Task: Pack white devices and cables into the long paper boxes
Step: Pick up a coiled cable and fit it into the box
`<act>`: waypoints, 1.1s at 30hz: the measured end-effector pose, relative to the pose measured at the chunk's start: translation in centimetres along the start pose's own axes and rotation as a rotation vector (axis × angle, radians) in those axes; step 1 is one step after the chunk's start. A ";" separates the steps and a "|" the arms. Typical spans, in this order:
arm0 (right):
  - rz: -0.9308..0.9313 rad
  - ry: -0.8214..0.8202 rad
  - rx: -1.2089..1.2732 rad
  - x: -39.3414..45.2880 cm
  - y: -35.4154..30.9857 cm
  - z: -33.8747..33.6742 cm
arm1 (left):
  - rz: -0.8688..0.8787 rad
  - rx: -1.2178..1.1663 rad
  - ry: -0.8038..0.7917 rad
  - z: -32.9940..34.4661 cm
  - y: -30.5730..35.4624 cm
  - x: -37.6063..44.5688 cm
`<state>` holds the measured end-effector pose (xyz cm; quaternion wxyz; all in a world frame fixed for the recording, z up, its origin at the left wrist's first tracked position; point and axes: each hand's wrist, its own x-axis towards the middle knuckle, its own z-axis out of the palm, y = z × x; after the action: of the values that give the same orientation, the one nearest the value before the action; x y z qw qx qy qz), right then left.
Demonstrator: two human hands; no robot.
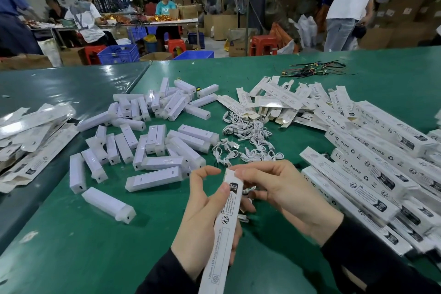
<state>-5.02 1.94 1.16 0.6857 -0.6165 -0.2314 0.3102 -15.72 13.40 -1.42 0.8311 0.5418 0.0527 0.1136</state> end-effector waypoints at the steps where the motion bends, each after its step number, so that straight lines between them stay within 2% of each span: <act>1: -0.013 0.002 -0.009 0.0 0.0 0.0 | -0.001 0.003 -0.003 0.0 0.0 0.0; 10: -0.286 -0.011 -0.243 -0.5 0.2 0.2 | 0.001 0.035 0.061 -0.5 0.0 0.0; 13: -0.328 0.034 -0.284 -0.7 0.4 0.6 | 0.037 0.050 0.068 -0.3 -0.1 0.1; 16: -0.254 0.071 -0.293 -1.1 1.4 2.0 | 0.128 0.034 0.241 -0.4 0.4 0.5; 18: -0.195 -0.019 -0.339 -1.7 2.2 3.1 | 0.234 -0.010 0.378 -0.7 0.8 0.7; 20: -0.248 -0.098 -0.515 -2.3 2.8 3.9 | 0.327 -0.048 0.485 -0.9 1.1 0.8; 23: -0.447 -0.067 -0.784 -2.7 2.5 4.1 | 0.392 -0.068 0.520 -0.9 1.2 0.9; 26: -0.606 0.124 -0.954 -2.3 0.6 2.3 | 0.326 -0.028 0.490 -1.0 1.1 1.0; 28: -0.654 0.327 -1.081 -1.8 -1.1 -0.1 | 0.299 -0.017 0.492 -1.1 0.9 0.9; 30: -0.674 0.597 -1.172 -1.5 -2.8 -3.6 | 0.286 -0.052 0.496 -1.4 0.8 0.9; 33: -0.428 0.920 -1.197 -1.9 -3.3 -11.1 | 0.273 -0.036 0.501 -1.4 0.9 0.9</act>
<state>1.91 -7.38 3.09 0.3086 -0.8897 -0.1658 -0.2927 -15.25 15.20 -1.16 0.7785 0.4842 0.1812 0.3559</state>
